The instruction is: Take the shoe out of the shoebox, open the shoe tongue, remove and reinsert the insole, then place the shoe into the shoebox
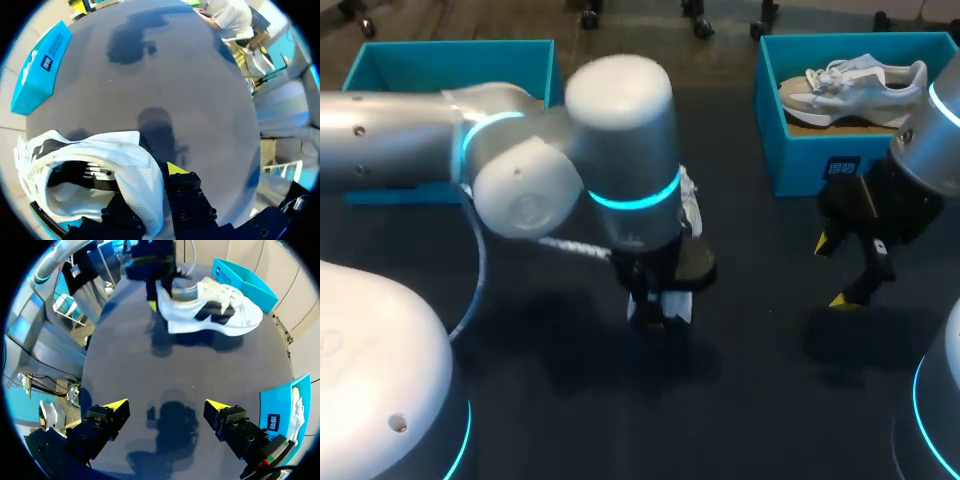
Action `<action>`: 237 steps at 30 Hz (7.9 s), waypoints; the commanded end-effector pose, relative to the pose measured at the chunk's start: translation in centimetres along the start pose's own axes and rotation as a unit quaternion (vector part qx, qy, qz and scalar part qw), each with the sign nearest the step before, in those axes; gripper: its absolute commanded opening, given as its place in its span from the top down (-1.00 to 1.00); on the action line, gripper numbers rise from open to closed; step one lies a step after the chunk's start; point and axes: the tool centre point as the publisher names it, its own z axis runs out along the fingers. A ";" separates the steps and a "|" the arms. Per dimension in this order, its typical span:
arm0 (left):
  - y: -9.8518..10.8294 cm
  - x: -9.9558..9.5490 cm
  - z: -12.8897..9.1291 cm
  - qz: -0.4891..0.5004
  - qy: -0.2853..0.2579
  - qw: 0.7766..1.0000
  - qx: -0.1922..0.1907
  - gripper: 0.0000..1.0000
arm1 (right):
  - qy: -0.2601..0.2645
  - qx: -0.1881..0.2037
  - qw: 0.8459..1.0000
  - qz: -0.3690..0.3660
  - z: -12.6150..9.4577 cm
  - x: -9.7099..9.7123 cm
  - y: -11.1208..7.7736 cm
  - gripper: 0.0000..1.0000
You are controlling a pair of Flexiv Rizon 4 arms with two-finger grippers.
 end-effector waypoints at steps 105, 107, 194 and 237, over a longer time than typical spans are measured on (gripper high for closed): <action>42.9 -26.9 -26.5 0.005 0.111 0.994 -0.023 1.00 | 0.000 0.001 1.000 0.000 0.1 0.0 0.0 -1.00; 43.8 -27.2 -26.6 0.031 0.112 0.993 -0.025 1.00 | 0.000 0.001 1.000 0.000 0.1 0.0 0.0 -1.00; 55.4 -31.5 -13.7 0.628 0.123 0.757 -0.134 1.00 | 0.000 0.001 1.000 0.000 0.1 0.0 0.0 -1.00; 55.2 -30.9 -6.9 0.618 0.132 0.766 -0.118 1.00 | 0.000 0.001 1.000 0.000 0.1 0.0 0.0 -1.00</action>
